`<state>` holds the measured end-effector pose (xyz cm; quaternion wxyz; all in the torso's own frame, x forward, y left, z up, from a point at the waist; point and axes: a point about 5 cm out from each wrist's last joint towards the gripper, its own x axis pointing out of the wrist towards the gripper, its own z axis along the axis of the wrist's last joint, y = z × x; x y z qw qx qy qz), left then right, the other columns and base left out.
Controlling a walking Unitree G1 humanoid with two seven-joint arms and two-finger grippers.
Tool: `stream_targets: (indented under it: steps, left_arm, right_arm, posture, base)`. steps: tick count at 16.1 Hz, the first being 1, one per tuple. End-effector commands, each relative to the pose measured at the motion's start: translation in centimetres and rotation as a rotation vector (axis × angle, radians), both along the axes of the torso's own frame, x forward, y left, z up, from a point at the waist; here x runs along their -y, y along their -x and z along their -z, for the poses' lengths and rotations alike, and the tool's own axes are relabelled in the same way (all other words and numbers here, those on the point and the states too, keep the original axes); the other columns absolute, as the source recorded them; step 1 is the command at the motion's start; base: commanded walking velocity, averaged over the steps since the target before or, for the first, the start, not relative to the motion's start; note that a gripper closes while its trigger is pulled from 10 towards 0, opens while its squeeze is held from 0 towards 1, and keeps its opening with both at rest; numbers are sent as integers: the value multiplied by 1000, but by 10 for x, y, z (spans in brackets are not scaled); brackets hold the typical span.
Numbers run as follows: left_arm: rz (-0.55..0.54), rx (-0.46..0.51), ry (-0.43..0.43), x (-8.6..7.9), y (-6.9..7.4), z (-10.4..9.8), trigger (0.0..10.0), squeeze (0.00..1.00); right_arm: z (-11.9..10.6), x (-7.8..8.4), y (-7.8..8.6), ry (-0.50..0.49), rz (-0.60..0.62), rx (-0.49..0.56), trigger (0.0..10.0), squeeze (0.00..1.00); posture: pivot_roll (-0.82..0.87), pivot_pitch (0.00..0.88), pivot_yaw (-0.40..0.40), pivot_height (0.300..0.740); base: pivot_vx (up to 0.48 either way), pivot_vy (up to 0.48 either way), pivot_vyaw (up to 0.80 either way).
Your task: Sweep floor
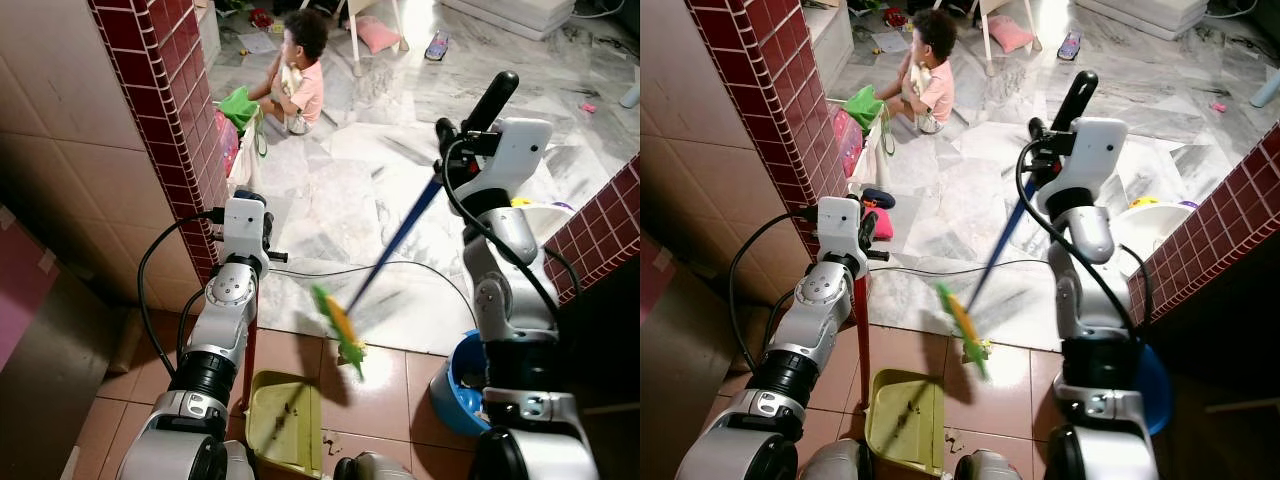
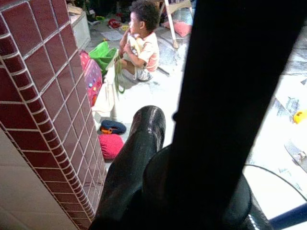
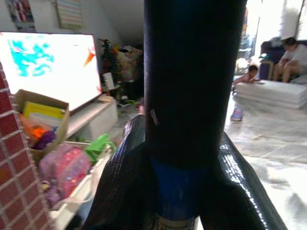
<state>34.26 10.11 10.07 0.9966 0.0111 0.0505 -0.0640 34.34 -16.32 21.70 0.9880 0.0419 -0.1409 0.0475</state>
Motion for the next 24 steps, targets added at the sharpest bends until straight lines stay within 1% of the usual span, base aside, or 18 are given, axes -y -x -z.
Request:
stream_targets:
  steps: [1,2,3,5,6,7,9,10,11,14,15,16,17,18,19,20,21,24]
  left_arm:
    - [33,-143,52,13,11,26,10000,0]
    - [34,-143,50,13,10,25,10000,0]
    - [34,-142,49,13,10,25,10000,0]
    - [30,-142,48,13,10,25,10000,0]
    - [28,-144,46,12,10,25,10000,0]
    - [27,-144,45,12,10,25,10000,0]
    - [19,-137,38,12,9,24,10000,0]
    - [-7,-122,27,9,8,22,10000,0]
    - [-101,-63,4,-3,4,16,10000,0]
    - [-218,-9,7,-19,1,9,10000,0]
    - [-259,23,-7,-24,-1,5,10000,0]
    - [-312,76,-11,-30,-3,-2,10000,0]
    - [-316,82,-12,-30,-3,-2,10000,0]
    - [-320,86,-5,-29,-3,-2,10000,0]
    - [-322,88,-6,-28,-3,-2,10000,0]
    - [-321,91,-7,-26,-3,-1,10000,0]
    - [-317,95,-9,-24,-3,-2,10000,0]
    - [-316,103,-14,-23,-4,-2,10000,0]
  right_arm:
    - [-23,1,0,33,4,113,10000,0]
    - [-20,4,-2,89,5,122,10000,0]
    - [-18,4,-2,106,4,121,10000,0]
    - [-3,4,-1,112,-12,76,10000,0]
    - [16,-2,1,110,-56,17,10000,0]
    - [24,-4,3,103,-75,-8,10000,0]
    - [50,-12,9,69,-149,-106,10000,0]
    - [59,-17,14,62,-193,-141,10000,0]
    - [66,-24,23,52,-248,-169,10000,0]
    - [71,-28,26,41,-259,-193,10000,0]
    - [70,-30,27,29,-262,-195,10000,0]
    - [62,-33,24,-63,-264,-207,10000,0]
    - [59,-34,22,-98,-267,-208,10000,0]
    - [51,-34,19,-186,-276,-216,10000,0]
    - [48,-34,17,-221,-281,-219,10000,0]
    - [38,-32,14,-285,-297,-218,10000,0]
    - [27,-28,9,-318,-304,-196,10000,0]
    - [-4,-14,0,-197,-284,-77,10000,0]
  posture:
    - [-109,76,-44,740]
    - [-108,71,-47,740]
    - [-108,71,-47,740]
    - [-108,71,-47,740]
    - [-106,68,-48,740]
    - [-106,68,-48,740]
    - [-106,68,-48,740]
    - [-105,69,-47,740]
    - [-108,71,-45,740]
    - [-112,71,-44,740]
    - [-112,71,-44,740]
    - [-114,70,-45,740]
    - [-116,68,-44,740]
    - [-117,67,-45,740]
    - [-119,67,-45,740]
    - [-119,67,-45,740]
    - [-119,65,-45,740]
    - [-122,64,-44,740]
  base:
    - [0,0,0]
    - [0,0,0]
    - [0,0,0]
    - [0,0,0]
    - [0,0,0]
    - [0,0,0]
    - [0,0,0]
    - [0,0,0]
    - [0,0,0]
    - [0,0,0]
    - [0,0,0]
    - [0,0,0]
    - [0,0,0]
    - [0,0,0]
    - [0,0,0]
    - [0,0,0]
    - [0,0,0]
    - [0,0,0]
